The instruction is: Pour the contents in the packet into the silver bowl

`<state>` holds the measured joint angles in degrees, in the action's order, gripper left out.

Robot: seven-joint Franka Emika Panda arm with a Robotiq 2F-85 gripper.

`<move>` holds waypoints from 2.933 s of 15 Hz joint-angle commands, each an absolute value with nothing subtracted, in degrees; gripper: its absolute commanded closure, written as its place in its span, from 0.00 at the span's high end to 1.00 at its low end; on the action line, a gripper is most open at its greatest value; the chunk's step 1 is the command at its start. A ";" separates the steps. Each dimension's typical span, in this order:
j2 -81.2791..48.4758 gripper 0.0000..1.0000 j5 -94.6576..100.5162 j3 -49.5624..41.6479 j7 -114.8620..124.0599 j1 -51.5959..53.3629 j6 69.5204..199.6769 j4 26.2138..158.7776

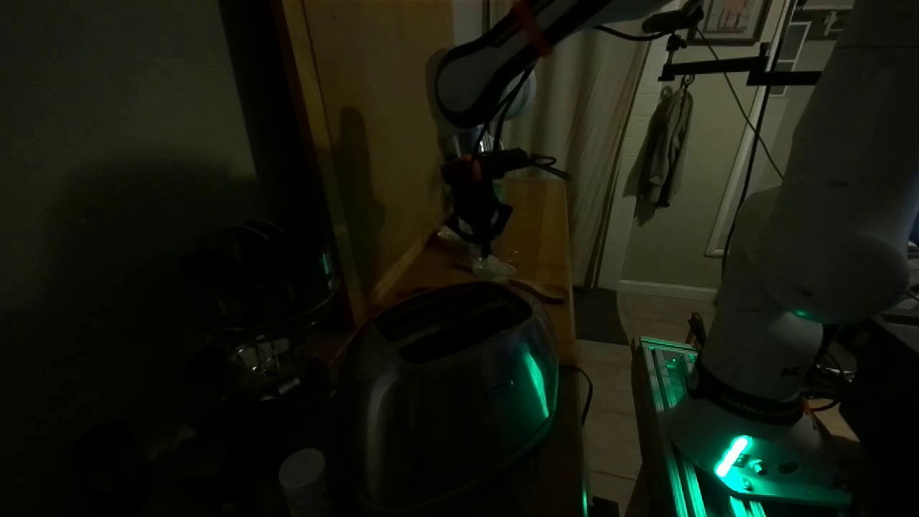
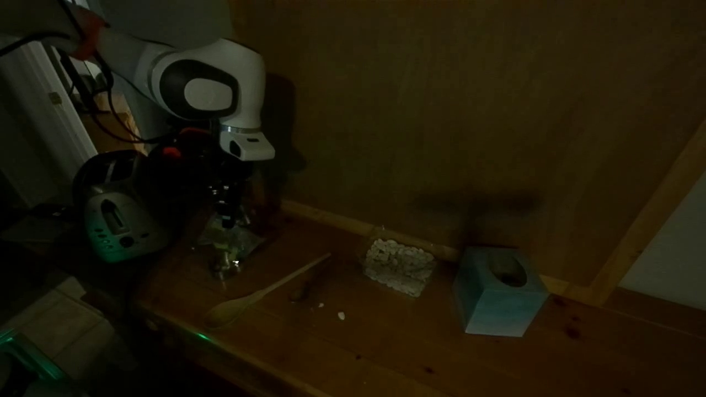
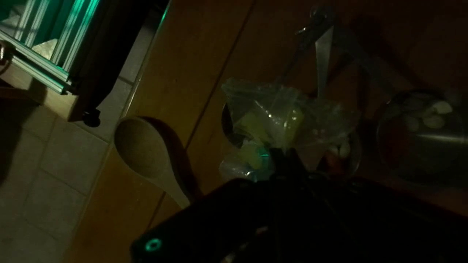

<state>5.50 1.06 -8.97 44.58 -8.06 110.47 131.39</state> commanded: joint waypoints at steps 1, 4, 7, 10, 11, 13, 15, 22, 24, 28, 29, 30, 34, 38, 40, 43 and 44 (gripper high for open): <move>7.94 0.01 -2.49 -8.46 44.22 -8.57 109.29 133.94; 8.34 0.01 -3.65 -8.54 44.45 -8.79 109.04 134.58; 8.65 0.01 -5.38 -8.82 43.11 -8.97 111.54 135.36; 7.89 0.01 -7.31 -9.15 41.11 -9.17 113.23 135.24; 7.77 0.01 -6.66 -9.04 41.92 -9.33 115.25 135.60; 7.47 0.01 -6.25 -9.14 41.48 -9.59 115.76 135.82; 7.72 0.01 -6.60 -9.28 40.67 -9.78 116.72 136.63; 8.37 0.01 -9.45 -10.71 33.73 -10.87 115.86 138.05; 8.48 0.01 -10.93 -11.07 31.58 -11.14 116.63 138.65; 9.62 0.01 -14.11 -11.55 28.48 -11.62 119.18 140.28; 9.94 0.01 -14.47 -11.61 27.98 -11.79 120.22 140.81; 10.20 0.01 -13.89 -11.54 28.71 -12.09 122.42 141.44; 11.59 0.01 -13.62 -11.80 26.89 -12.71 125.29 143.24; 11.71 0.01 -14.03 -12.43 23.23 -12.93 119.51 142.44; 11.77 0.01 -14.47 -13.00 21.11 -13.14 115.93 141.61; 11.93 0.01 -14.73 -13.52 20.22 -13.57 113.69 140.87; 12.30 0.01 -15.17 -13.63 19.97 -13.63 113.89 141.04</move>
